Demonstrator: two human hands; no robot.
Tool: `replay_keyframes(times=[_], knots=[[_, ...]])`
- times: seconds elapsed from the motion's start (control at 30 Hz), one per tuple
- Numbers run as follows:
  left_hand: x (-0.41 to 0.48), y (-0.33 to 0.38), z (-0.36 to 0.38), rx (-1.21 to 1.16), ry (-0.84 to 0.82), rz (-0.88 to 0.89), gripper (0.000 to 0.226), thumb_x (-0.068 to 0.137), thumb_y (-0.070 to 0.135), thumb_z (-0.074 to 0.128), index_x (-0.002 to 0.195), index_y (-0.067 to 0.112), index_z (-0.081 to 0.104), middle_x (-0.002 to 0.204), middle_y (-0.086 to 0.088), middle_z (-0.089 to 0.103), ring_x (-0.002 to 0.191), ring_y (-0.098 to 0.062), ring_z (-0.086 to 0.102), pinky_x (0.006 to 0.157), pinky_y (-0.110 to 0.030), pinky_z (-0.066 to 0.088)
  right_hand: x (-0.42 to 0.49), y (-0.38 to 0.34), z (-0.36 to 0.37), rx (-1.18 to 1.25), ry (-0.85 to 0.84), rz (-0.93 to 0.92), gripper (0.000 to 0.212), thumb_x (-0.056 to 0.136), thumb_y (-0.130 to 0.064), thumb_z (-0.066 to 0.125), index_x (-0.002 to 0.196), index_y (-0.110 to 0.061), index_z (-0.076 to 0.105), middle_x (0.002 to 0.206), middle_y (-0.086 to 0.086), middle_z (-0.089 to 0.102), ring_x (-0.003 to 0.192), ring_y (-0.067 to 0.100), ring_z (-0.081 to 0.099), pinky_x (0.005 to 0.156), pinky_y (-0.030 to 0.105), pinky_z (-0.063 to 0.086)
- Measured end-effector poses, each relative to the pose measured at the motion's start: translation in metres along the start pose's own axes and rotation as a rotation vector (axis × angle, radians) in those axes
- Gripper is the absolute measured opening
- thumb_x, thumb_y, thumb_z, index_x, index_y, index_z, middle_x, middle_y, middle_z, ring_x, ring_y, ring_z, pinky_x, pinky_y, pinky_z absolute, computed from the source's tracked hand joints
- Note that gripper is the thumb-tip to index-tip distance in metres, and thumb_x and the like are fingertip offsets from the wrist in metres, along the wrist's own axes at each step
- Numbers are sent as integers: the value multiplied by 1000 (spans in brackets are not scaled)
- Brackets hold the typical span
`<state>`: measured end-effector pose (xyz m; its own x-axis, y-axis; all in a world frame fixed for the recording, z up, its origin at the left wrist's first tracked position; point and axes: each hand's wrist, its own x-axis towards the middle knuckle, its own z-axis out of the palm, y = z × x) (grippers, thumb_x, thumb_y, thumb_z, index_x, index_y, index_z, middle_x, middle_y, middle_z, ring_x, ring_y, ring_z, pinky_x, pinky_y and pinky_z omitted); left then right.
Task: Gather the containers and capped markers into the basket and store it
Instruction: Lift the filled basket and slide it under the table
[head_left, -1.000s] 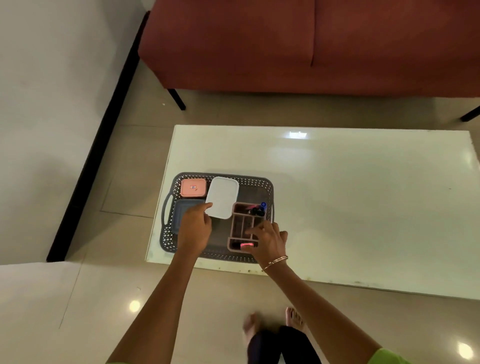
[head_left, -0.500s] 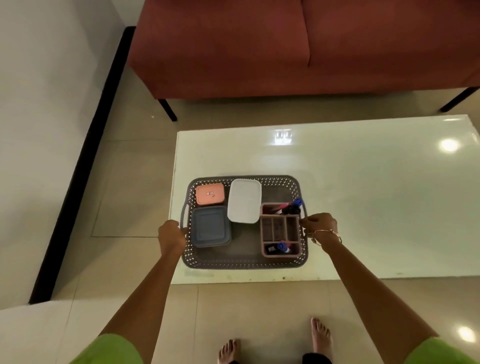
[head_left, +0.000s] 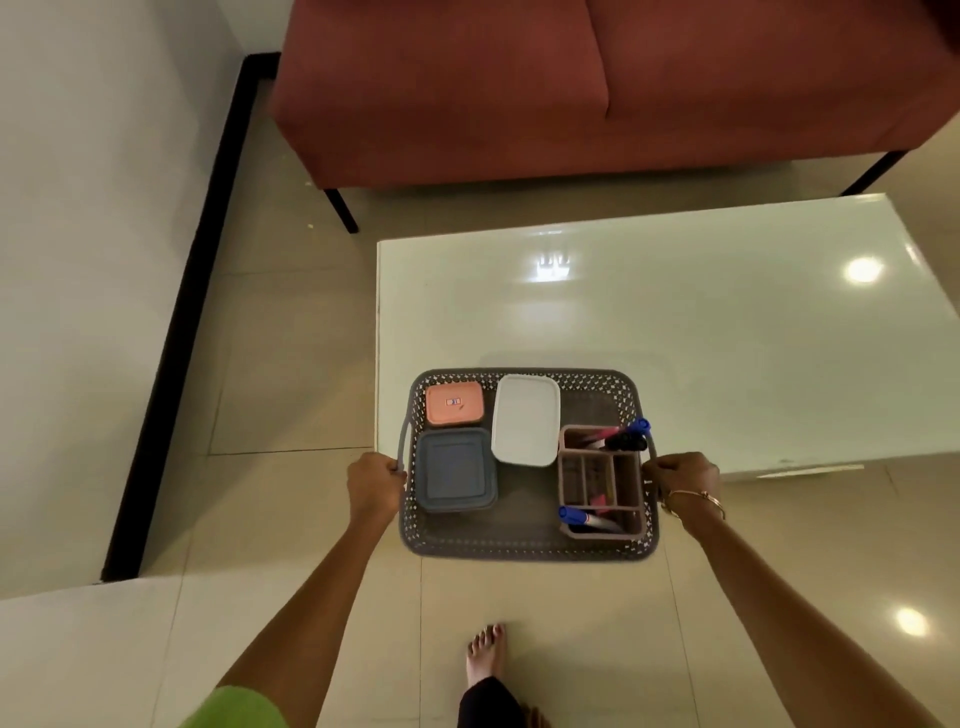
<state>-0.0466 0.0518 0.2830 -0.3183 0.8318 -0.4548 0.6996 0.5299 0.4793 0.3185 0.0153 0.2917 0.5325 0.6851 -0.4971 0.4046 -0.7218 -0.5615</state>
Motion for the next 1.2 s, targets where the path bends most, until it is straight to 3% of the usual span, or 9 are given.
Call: replay_keyframes(times=[0.07, 0.17, 0.27, 0.4, 0.6, 0.7, 0.9, 1.07, 1.2], knots=[[-38, -10, -5, -12, -13, -22, 10, 72, -1, 65, 65, -2, 72, 62, -22, 69, 61, -34, 66, 62, -45, 57, -30, 20, -13, -22, -22, -15, 6, 75, -4, 68, 74, -2, 74, 52, 13, 61, 48, 23, 55, 52, 28, 48], [-100, -22, -14, -56, -10, -85, 8, 72, -4, 64, 69, -3, 72, 67, -22, 70, 63, -33, 67, 63, -43, 58, -74, 51, -31, -54, -24, -6, 8, 72, -5, 68, 76, -3, 75, 62, 20, 69, 61, 31, 66, 64, 41, 57], [-157, -36, -19, -98, -22, -152, 11, 73, -9, 62, 69, -4, 71, 66, -23, 69, 59, -29, 65, 59, -40, 56, -116, 84, -45, -90, -42, -1, 8, 74, -7, 67, 74, -4, 75, 64, 23, 71, 64, 33, 67, 68, 43, 58], [-205, -66, -4, -93, -63, -229, 17, 72, -11, 59, 66, -2, 71, 59, -17, 65, 54, -25, 61, 54, -34, 53, -151, 133, -46, -138, -90, 38, 9, 74, -8, 67, 74, -6, 75, 63, 22, 71, 63, 33, 67, 64, 39, 56], [-218, -120, 39, -86, -111, -339, 22, 74, -13, 57, 62, 0, 70, 61, -18, 67, 52, -25, 62, 52, -32, 54, -162, 190, -14, -234, -180, 106, 9, 75, -9, 68, 78, -7, 76, 61, 17, 67, 64, 29, 62, 52, 24, 39], [-197, -146, 71, -59, -120, -377, 21, 73, -11, 58, 62, 1, 71, 63, -19, 69, 56, -27, 65, 54, -36, 56, -137, 210, 22, -269, -197, 113, 10, 75, -9, 67, 78, -9, 76, 72, 21, 72, 69, 32, 64, 60, 30, 46], [-96, -183, 148, -95, -60, -334, 13, 72, -10, 62, 71, -2, 72, 68, -23, 70, 62, -28, 67, 60, -41, 59, -36, 234, 118, -236, -170, 55, 9, 74, -11, 67, 72, -6, 75, 67, 23, 71, 67, 36, 67, 65, 42, 57], [15, -180, 203, -104, -7, -183, 10, 74, -8, 63, 77, -4, 72, 74, -22, 70, 66, -25, 66, 64, -37, 57, 64, 216, 180, -196, -94, -78, 13, 76, -13, 65, 78, -6, 75, 74, 21, 73, 71, 34, 67, 69, 38, 56], [97, -170, 232, -138, 65, -103, 16, 76, 1, 65, 90, 0, 72, 93, -21, 72, 83, -33, 68, 81, -39, 56, 134, 191, 215, -143, -49, -108, 16, 75, -18, 66, 79, -6, 75, 75, 20, 72, 73, 31, 66, 67, 29, 47]])
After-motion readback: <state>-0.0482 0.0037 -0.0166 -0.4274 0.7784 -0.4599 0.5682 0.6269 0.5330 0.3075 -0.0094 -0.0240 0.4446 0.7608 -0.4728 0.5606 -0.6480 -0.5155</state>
